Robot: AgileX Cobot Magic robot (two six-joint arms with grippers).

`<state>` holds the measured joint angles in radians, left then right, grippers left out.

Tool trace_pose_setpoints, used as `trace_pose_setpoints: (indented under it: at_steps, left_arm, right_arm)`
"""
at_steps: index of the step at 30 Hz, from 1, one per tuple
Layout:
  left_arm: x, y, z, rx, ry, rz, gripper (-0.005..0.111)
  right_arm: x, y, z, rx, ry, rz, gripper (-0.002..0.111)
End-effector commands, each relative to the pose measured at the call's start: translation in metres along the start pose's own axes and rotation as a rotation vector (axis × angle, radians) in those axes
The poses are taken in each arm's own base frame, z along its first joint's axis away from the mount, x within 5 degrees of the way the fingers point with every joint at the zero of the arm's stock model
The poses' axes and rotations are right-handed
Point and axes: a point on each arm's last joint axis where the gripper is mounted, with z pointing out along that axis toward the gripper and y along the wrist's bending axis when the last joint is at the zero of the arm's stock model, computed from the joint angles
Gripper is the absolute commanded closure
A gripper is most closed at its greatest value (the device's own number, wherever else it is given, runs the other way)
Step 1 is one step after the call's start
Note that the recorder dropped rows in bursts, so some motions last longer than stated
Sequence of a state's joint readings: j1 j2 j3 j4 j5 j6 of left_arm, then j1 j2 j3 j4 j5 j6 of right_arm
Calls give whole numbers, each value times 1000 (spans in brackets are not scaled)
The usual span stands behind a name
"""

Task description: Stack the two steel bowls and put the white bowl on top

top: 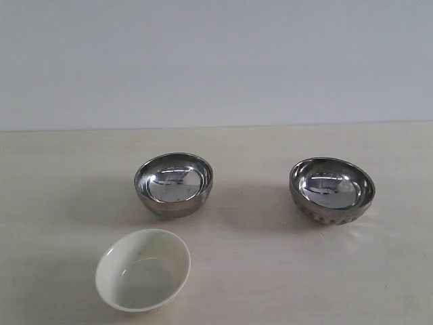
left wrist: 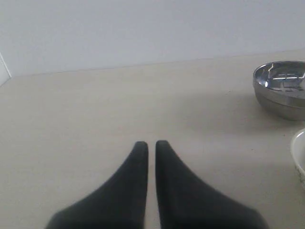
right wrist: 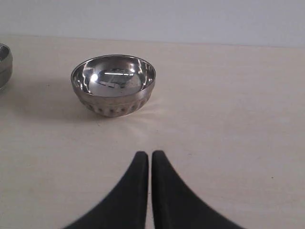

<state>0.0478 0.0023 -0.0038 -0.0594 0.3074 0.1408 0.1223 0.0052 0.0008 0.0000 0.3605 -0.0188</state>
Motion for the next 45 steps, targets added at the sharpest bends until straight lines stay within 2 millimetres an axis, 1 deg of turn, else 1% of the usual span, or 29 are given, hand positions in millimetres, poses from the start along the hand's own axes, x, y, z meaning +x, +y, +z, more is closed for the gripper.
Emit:
trace_pose_setpoints:
  at_steps: [1, 4, 6, 12, 16, 19, 22, 26, 29, 33, 39, 40, 42, 45]
  left_arm:
    - [1, 0, 0, -1, 1, -20, 103]
    - [1, 0, 0, -1, 1, -17, 103]
    - [0, 1, 0, -9, -13, 20, 103]
    - [-11, 2, -1, -29, -128, 39, 103]
    - [-25, 4, -4, -51, -289, 40, 103]
    - [-40, 5, -10, -74, -469, 41, 103]
    - [-51, 7, -16, -92, -608, 41, 103]
    - [-60, 7, -23, -107, -727, 39, 103]
    - [-64, 8, -28, -95, -804, -8, 103]
    - [-68, 8, -32, -31, -871, -157, 103]
    - [-76, 10, -43, 42, -1024, -312, 103]
    - [-81, 10, -45, 73, -1024, -367, 103]
    - [-92, 11, -49, 92, -995, -400, 103]
    - [-112, 12, -44, 77, -802, -416, 103]
  right_arm:
    - [-1, 0, 0, 6, -11, -11, 108]
    - [-1, 0, 0, 6, -11, -11, 108]
    - [-1, 0, 0, 6, -11, -11, 108]
    - [-1, 0, 0, 6, -11, -11, 108]
    - [-1, 0, 0, 6, -11, -11, 108]
    - [-1, 0, 0, 6, -11, -11, 108]
    - [-1, 0, 0, 6, -11, -11, 108]
    - [-1, 0, 0, 6, -11, -11, 108]
    - [-1, 0, 0, 6, -11, -11, 108]
    - [-1, 0, 0, 6, -11, -11, 108]
    - [-1, 0, 0, 6, -11, -11, 108]
    - [-1, 0, 0, 6, -11, -11, 108]
    - [-1, 0, 0, 6, -11, -11, 108]
    - [-1, 0, 0, 6, -11, -11, 108]
